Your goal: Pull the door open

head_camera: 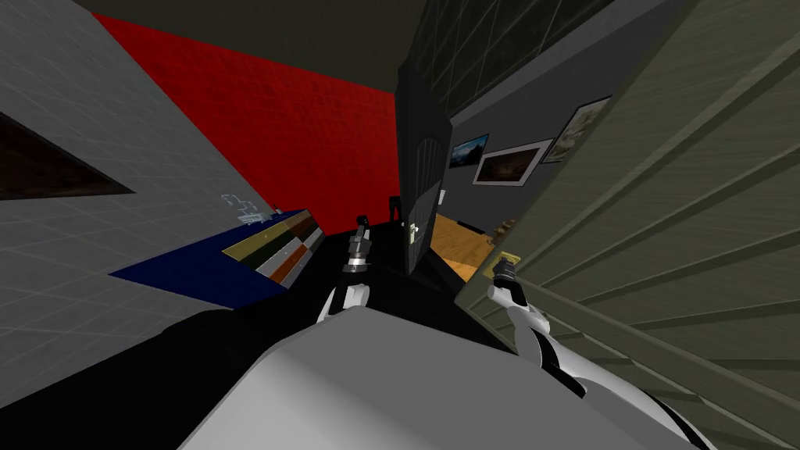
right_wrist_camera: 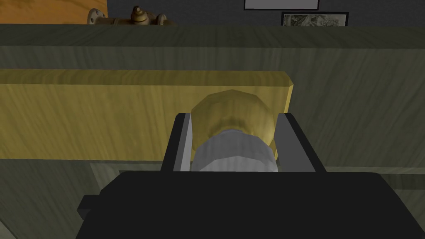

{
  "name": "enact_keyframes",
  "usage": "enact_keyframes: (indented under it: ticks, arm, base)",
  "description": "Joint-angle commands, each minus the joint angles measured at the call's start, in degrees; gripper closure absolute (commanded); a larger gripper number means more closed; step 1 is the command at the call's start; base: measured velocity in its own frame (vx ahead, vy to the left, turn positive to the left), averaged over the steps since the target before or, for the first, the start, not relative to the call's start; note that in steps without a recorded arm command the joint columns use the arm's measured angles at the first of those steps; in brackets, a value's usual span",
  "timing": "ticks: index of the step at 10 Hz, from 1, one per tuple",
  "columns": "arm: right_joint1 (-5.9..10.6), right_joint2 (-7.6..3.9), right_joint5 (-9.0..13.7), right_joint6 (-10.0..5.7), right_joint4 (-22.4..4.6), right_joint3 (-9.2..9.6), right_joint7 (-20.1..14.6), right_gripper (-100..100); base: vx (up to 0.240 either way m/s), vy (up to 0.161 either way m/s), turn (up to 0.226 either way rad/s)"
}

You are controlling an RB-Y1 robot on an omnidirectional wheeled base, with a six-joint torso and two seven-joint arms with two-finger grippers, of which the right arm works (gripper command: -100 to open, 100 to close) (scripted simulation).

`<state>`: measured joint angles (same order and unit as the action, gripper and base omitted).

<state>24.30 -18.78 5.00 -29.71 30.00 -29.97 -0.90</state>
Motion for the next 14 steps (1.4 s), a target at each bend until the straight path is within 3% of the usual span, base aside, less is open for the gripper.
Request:
enact_keyframes:
  ticks: [1,7,14]
  arm:
    - [0.07,0.19,-0.2,0.09,0.0,0.66,-0.3,100]
    - [0.85,1.31,-1.6,0.16,0.6,4.49,-2.0,100]
    - [1.57,2.53,-2.6,0.23,0.7,7.25,-3.2,100]
  base:
    - [-0.181,-0.016,0.036]
    - [-0.203,-0.038,0.051]
    - [-0.162,-0.027,0.042]
